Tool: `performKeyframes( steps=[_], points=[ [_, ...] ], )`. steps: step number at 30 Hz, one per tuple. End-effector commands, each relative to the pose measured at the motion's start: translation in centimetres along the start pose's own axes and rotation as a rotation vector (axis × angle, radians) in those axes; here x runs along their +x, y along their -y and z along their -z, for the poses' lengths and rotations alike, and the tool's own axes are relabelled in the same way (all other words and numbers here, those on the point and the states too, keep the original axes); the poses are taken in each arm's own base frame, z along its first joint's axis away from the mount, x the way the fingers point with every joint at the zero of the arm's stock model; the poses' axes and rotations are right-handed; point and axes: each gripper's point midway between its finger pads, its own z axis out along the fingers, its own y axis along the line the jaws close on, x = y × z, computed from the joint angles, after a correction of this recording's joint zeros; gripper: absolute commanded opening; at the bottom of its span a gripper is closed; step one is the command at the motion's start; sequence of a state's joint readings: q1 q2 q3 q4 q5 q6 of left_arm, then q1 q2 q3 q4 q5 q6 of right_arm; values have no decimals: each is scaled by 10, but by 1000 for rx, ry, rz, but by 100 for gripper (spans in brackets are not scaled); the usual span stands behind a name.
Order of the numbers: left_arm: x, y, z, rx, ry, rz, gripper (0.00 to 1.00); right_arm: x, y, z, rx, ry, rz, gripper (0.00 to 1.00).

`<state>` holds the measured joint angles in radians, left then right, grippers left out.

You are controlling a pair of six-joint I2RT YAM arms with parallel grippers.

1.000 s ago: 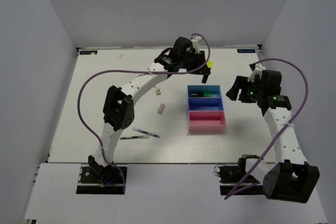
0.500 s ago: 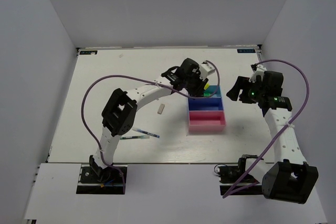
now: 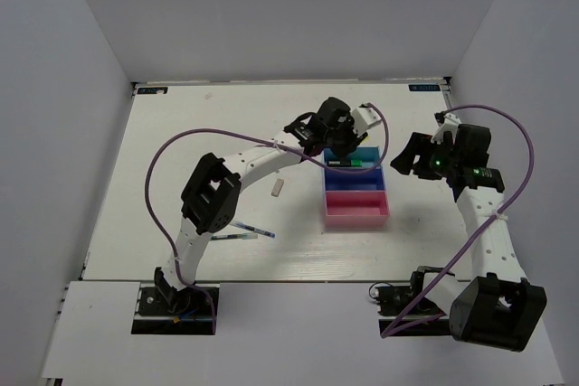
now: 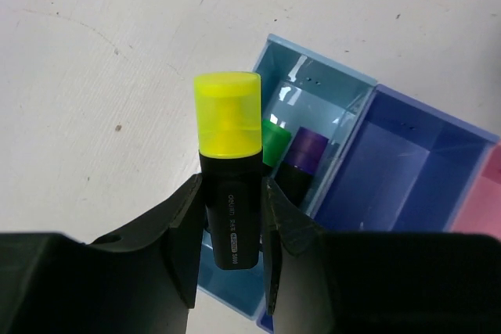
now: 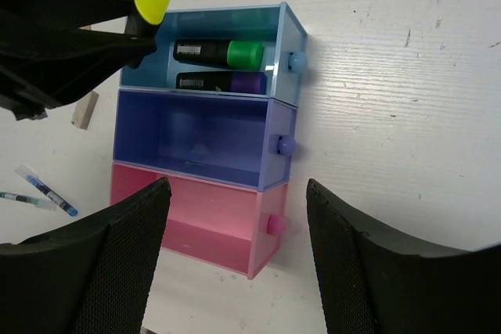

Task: Sort the stationery into containers
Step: Place the pen in the storage box.

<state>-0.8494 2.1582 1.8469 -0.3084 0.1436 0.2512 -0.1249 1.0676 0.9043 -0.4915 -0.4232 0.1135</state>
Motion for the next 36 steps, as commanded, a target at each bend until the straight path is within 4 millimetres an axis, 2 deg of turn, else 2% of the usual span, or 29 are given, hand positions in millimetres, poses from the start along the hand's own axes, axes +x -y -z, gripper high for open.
performKeyframes(
  steps=[1,4,9,11,13,15,16,20,22,23,25,26,27,28,29,30,31,32,33,34,35,36],
  points=[
    [-14,-14,-2,-49,24,-79,0,-5,-4,-1,-30,22,-3,73],
    [-16,-20,-7,-77,29,-90,0,-5,-3,0,-33,24,-3,73],
    [-4,-26,-15,-112,5,-85,0,-4,-2,-1,-39,19,-13,74],
    [3,-24,-15,-112,-9,-72,8,-4,-2,-1,-40,19,-15,76],
    [3,-22,-14,-111,1,-46,19,-4,-2,-1,-45,19,-15,77],
    [4,-19,-11,-108,0,-41,26,-5,-2,-1,-47,21,-15,77],
    [-1,-20,-7,-111,8,-24,39,-5,-3,-1,-48,18,-15,77],
    [-11,-13,2,-111,26,-20,62,-4,-2,-1,-47,15,-23,77],
    [-25,-12,11,-118,56,-16,62,-5,-2,-1,-50,19,-23,77],
    [-22,-11,12,-119,50,5,65,-4,-2,-1,-53,14,-25,77],
    [-29,-10,21,-119,68,11,65,-4,-2,0,-55,15,-27,77],
    [-28,-8,25,-117,67,18,55,-3,-2,-1,-56,11,-32,77],
    [-34,-7,28,-120,94,32,47,-3,-2,0,-54,12,-28,77],
    [-45,-4,38,-125,121,30,38,-4,-2,0,-54,14,-30,77],
    [-47,-3,49,-134,134,49,28,-4,-1,1,-52,19,-25,75],
    [-45,1,52,-133,154,59,14,-6,-1,1,-50,27,-15,72],
    [-48,3,59,-134,173,82,6,-4,0,1,-53,24,-15,56],
    [-63,1,90,-191,226,94,0,-4,-3,2,-60,30,-3,42],
    [-55,-4,100,-240,211,146,0,-2,-5,2,-86,29,34,26],
    [-42,-4,117,-267,190,198,0,-1,-8,2,-108,28,58,1],
    [-21,-3,140,-283,97,217,0,3,-15,4,-159,25,98,0],
    [-6,-5,148,-327,64,350,0,8,-26,5,-229,20,153,0]
  ],
)
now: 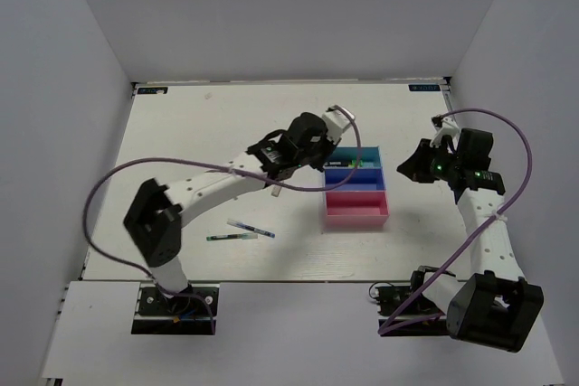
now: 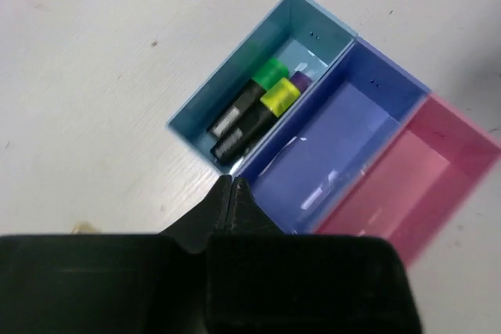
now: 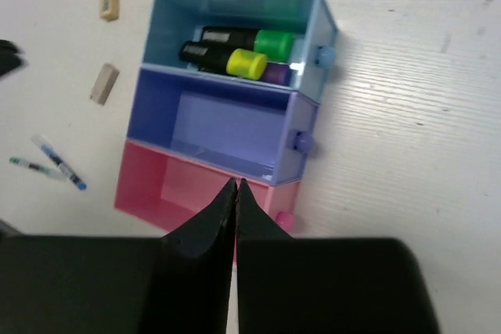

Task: Sort the stationery into containers
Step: Place the pen in the storage box, then pick up the stationery from the center of the board.

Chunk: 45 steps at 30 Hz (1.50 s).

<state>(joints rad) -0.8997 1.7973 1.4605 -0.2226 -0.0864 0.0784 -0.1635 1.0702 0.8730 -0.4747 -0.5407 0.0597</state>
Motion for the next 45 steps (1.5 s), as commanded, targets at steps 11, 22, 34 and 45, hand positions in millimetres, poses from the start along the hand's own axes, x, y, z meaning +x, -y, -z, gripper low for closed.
performKeyframes(
  steps=[11,22,34,45],
  points=[
    [133,-61,68,-249,-475,219,70,14,-69,0,-351,-69,198,45],
    [158,-83,14,-378,-555,309,64,16,-59,-2,-299,-70,193,49],
    [212,-78,10,-347,-640,439,58,15,-57,-2,-284,-62,204,50],
    [235,-62,9,-301,-691,481,36,13,-56,-2,-274,-59,189,52]
  ],
)
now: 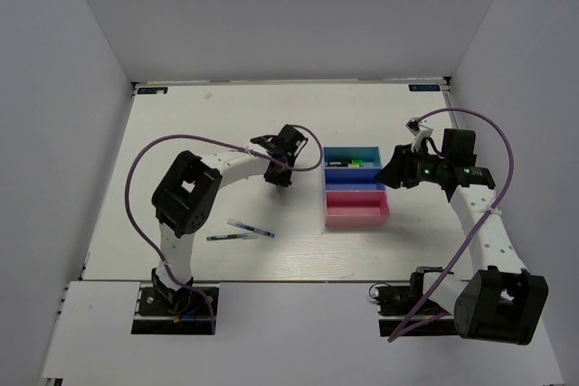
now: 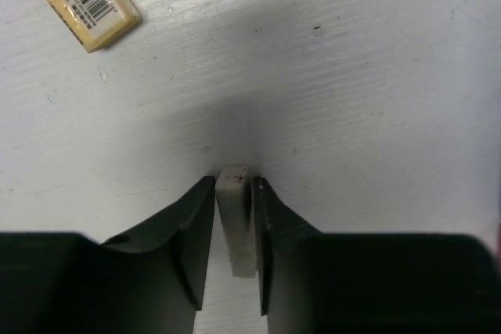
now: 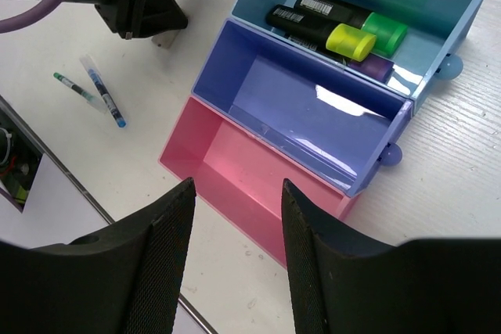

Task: Sort the stationery into containers
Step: Pick up the stationery from the center of the board, then place the stationery in the storage box.

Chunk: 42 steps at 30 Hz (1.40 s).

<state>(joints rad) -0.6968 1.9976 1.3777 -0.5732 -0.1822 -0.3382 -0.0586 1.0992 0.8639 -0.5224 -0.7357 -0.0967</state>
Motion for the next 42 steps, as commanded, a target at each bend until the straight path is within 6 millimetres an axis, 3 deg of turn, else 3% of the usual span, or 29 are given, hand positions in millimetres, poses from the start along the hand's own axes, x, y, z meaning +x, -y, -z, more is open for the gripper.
performKeyframes(
  steps=[1,4,6,11,12,14,15,20,22,23,25,26,27,29,30,35,38,41,42],
  points=[
    [28,-2,-11,4,-76,5,31,-15,-5,6,1,41,41,52],
    [34,-5,-9,2,-84,9,10,-16,-5,7,2,43,38,52],
    [35,-5,-2,5,-73,17,1,-16,-4,7,3,43,36,52],
    [9,11,45,65,64,-7,0,-15,-4,7,6,43,37,53],
    [-8,18,71,103,147,-8,0,-16,-4,6,5,44,42,53],
    [-17,38,89,170,206,-57,0,-14,-3,6,8,39,39,54],
    [-30,53,112,228,279,-72,0,-14,-3,6,6,38,40,54],
    [-56,110,150,418,404,-191,0,-15,-1,6,14,40,46,56],
    [-59,119,143,425,401,-204,0,-14,-1,6,15,39,46,56],
    [-70,132,155,476,421,-206,0,-13,-2,6,14,37,52,56],
    [-69,142,141,492,385,-208,0,-14,-3,7,8,42,59,56],
    [-82,153,153,523,418,-210,1,-14,-2,7,10,42,64,56],
    [-78,158,136,517,381,-216,1,-15,-3,8,8,48,72,56],
    [-92,170,146,538,416,-218,2,-15,-5,8,-1,44,71,57],
    [-92,172,136,531,399,-219,2,-15,-5,8,-1,45,72,57],
    [-104,186,119,535,402,-214,4,-14,-5,8,-3,44,73,57],
    [-104,189,110,530,388,-214,9,-14,-5,8,-5,45,75,57],
    [-101,189,102,525,371,-211,24,-13,-5,8,-4,43,75,58],
    [-102,189,102,523,374,-205,35,-14,-5,9,-2,45,75,58]
  ],
)
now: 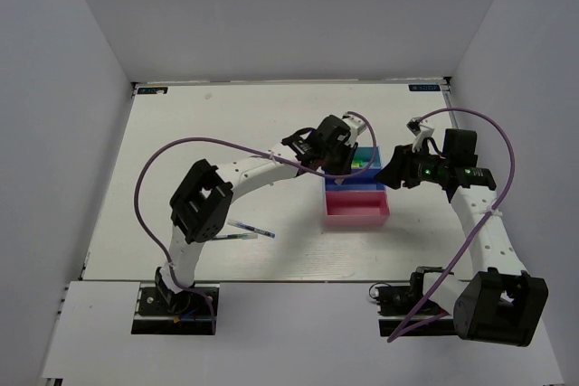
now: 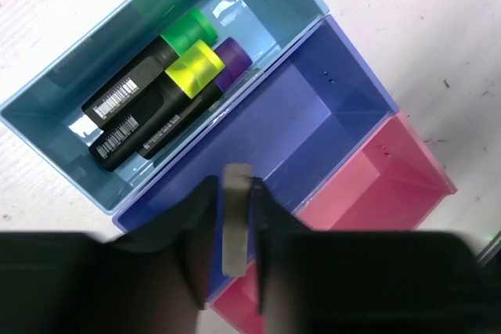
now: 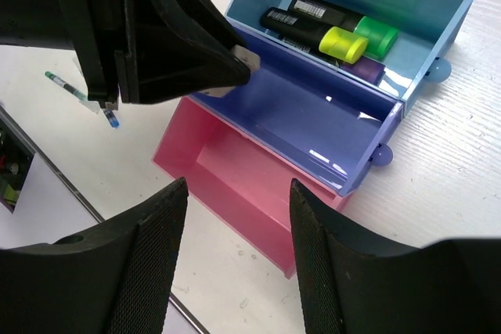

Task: Sort the stationery into containers
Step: Place the stationery in the storage box, then pick up the stationery from the center of the board.

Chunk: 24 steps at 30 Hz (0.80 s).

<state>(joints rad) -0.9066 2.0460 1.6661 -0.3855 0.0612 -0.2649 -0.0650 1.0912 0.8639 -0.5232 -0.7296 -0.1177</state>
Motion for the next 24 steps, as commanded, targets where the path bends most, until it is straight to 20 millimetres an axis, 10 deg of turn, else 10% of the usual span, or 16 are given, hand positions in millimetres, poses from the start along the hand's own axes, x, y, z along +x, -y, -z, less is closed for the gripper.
performKeyframes(
  steps=[1,8,11,14,16,20,24],
  points=[
    [-27,14,10,33,67,-2,40,-13,-7,6,-15,37,53,58],
    [-36,13,14,23,82,-12,48,-13,-7,7,-22,38,47,60],
    [-45,14,26,22,109,-13,11,-13,-8,8,-19,40,48,60],
    [-59,11,50,-8,183,-22,0,-13,-6,8,-12,40,48,33],
    [-58,-23,70,-158,226,-9,0,-12,-2,8,10,38,54,0],
    [-27,-120,94,-478,177,165,24,-12,5,8,49,39,54,3],
    [18,-187,100,-659,25,344,58,-11,5,7,47,36,47,30]
  ],
)
